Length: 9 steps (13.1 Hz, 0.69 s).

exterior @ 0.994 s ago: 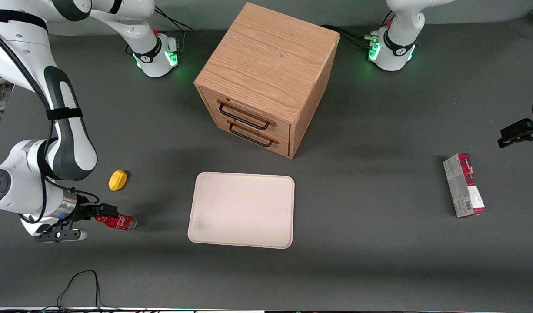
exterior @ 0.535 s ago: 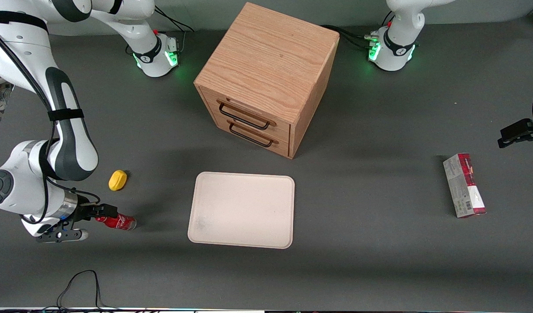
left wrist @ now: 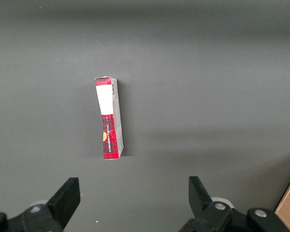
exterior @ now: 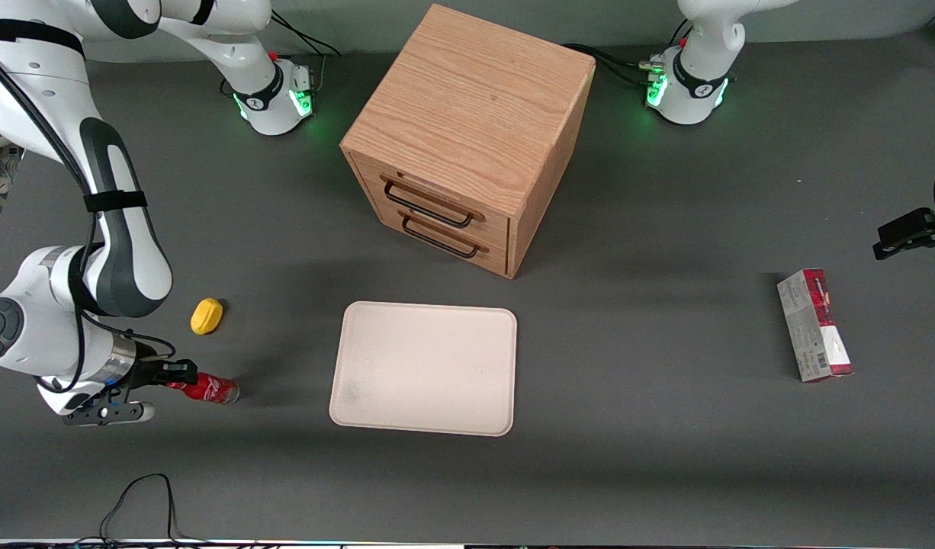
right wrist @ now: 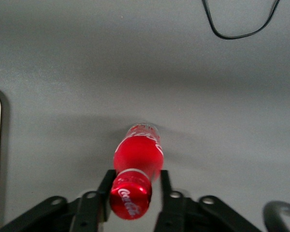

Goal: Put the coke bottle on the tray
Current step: 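Close the right gripper around the bottle's body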

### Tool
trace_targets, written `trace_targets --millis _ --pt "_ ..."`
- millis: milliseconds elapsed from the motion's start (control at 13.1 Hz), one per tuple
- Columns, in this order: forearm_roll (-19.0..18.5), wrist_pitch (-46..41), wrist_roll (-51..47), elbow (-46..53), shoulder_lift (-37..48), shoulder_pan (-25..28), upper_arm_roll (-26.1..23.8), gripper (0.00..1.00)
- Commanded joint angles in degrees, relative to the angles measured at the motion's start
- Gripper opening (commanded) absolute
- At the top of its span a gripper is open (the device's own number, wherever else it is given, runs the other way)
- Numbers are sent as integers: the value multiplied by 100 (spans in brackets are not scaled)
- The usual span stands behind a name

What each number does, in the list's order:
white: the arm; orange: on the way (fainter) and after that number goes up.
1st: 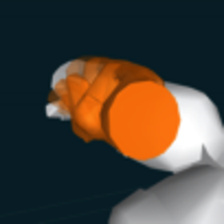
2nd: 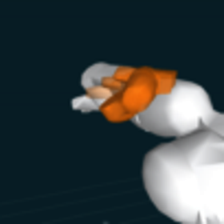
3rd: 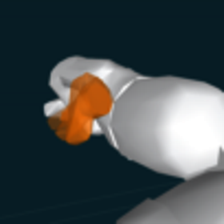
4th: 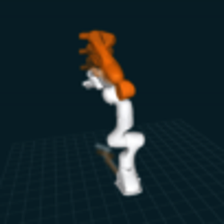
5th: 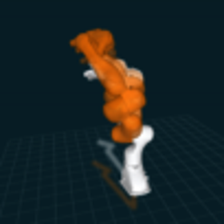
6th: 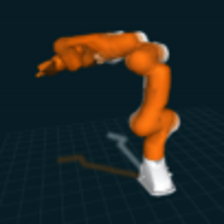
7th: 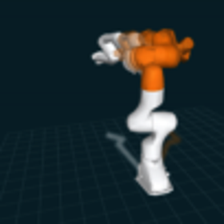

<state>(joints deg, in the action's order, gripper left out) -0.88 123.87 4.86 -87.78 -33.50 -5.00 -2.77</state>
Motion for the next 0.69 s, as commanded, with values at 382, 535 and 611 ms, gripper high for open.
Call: trace_targets --millis 382,535,611 --pt "-79 14 7 76 9 16 -4 0" --pt "-70 -510 7 408 54 16 -4 0" --pt "-70 -905 7 698 54 25 -4 0"
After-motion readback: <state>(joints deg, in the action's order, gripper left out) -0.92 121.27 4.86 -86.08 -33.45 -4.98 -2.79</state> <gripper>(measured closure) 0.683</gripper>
